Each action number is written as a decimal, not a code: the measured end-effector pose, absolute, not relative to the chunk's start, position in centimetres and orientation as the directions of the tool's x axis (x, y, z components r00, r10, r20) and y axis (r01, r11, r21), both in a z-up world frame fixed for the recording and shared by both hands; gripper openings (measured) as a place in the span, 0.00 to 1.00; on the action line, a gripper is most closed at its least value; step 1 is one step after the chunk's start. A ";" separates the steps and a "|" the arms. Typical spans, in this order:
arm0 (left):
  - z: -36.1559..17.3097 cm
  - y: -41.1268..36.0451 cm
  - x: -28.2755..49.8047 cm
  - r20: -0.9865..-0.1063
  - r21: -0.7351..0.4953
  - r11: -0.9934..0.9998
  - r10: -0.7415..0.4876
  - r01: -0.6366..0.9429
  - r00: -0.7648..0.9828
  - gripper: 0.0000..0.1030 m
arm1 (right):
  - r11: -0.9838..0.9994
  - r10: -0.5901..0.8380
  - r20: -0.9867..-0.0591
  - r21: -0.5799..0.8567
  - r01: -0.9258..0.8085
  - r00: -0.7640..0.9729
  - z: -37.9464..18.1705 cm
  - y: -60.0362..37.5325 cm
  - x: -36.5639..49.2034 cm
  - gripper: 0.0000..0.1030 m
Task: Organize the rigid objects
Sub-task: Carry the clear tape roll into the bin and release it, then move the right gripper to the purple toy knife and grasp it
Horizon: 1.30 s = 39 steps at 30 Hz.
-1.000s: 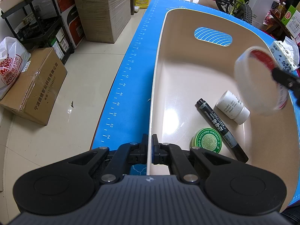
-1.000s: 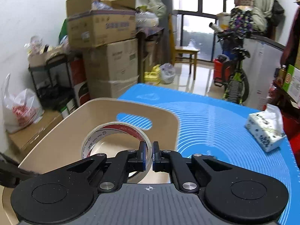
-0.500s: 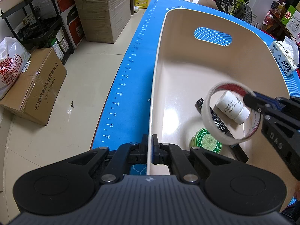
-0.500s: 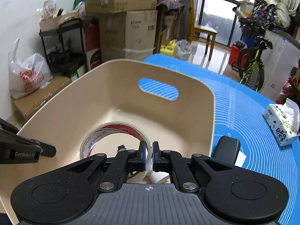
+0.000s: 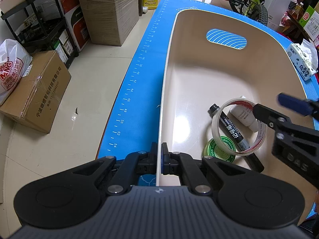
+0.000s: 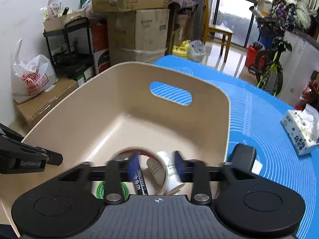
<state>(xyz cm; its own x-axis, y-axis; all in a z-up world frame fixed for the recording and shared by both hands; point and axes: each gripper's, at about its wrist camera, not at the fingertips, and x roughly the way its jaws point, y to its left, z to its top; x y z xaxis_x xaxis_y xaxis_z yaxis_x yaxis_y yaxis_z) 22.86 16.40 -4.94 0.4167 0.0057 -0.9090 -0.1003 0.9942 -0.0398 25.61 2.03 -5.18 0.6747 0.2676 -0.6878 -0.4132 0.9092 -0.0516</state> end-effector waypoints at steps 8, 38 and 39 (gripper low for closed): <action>-4.9 16.4 22.9 -0.909 -0.039 0.994 0.007 -0.100 0.417 0.04 | 0.925 0.314 -0.612 0.026 -0.379 0.726 -2.7 -1.5 25.0 0.64; -5.0 16.1 22.9 -0.909 -0.035 0.994 0.009 -0.099 0.416 0.04 | 0.996 0.082 -0.721 0.041 -0.076 0.688 -9.7 -13.0 26.1 0.62; -5.0 16.1 22.9 -0.909 -0.036 0.994 0.008 -0.099 0.416 0.04 | 0.996 0.084 -0.727 0.041 -0.078 0.681 -10.0 -12.9 26.2 0.61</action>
